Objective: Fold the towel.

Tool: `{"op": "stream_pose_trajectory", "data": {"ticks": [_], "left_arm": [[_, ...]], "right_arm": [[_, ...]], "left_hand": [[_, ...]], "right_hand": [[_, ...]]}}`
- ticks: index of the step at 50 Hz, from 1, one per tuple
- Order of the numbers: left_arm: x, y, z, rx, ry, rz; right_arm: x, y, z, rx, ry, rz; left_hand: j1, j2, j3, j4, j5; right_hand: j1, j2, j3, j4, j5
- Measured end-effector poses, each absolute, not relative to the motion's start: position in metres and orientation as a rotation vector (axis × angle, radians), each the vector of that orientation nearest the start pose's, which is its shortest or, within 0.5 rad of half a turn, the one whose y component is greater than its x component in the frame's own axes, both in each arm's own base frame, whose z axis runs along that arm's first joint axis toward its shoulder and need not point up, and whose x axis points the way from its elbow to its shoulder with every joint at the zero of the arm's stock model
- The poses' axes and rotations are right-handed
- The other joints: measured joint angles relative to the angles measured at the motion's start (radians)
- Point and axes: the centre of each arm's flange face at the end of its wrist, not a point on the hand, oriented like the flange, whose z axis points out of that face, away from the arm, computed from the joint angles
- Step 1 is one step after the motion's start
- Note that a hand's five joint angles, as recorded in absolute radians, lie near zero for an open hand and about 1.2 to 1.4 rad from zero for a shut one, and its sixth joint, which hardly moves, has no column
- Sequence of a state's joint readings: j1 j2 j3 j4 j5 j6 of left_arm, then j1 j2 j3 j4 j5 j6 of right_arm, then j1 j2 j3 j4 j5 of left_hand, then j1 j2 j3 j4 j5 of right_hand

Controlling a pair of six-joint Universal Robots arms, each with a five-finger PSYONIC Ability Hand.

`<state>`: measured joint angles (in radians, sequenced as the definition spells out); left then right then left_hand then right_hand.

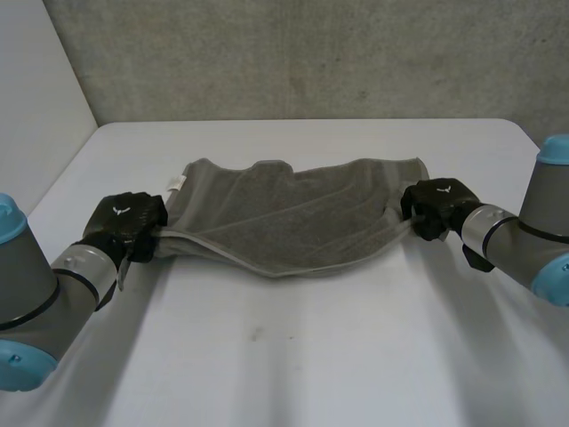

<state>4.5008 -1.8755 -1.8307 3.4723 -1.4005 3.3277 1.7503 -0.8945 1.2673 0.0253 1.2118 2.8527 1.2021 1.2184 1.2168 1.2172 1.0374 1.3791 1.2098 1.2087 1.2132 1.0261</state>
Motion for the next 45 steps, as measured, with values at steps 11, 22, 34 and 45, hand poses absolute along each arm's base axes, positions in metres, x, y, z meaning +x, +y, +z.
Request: {"op": "stream_pose_trajectory", "data": {"ticks": [11, 22, 34, 45], "left_arm": [[-0.212, -0.273, 0.161, 0.707, 2.519, -2.007], [-0.219, -0.250, 0.171, 0.770, 2.502, -2.036], [-0.214, -0.240, 0.156, 0.830, 2.478, -1.972], [-0.207, -0.232, 0.145, 0.919, 2.404, -1.900]], "right_arm": [[0.215, -0.349, 0.194, -0.921, 2.265, -1.731], [0.170, -0.309, 0.230, -1.202, 2.432, -1.690], [0.147, -0.286, 0.223, -1.166, 2.529, -1.601], [0.138, -0.285, 0.202, -1.121, 2.567, -1.589]], "left_hand": [[0.000, 0.000, 0.000, 0.000, 0.000], [-0.006, -0.023, -0.021, -0.017, -0.010], [-0.477, -0.496, -0.493, -0.485, -0.476], [-0.676, -0.695, -0.691, -0.694, -0.687]], "right_hand": [[0.004, 0.004, 0.002, 0.003, 0.004], [0.005, 0.004, 0.002, 0.003, 0.004], [0.006, 0.004, 0.005, 0.003, 0.005], [0.007, 0.004, 0.005, 0.003, 0.006]]}}
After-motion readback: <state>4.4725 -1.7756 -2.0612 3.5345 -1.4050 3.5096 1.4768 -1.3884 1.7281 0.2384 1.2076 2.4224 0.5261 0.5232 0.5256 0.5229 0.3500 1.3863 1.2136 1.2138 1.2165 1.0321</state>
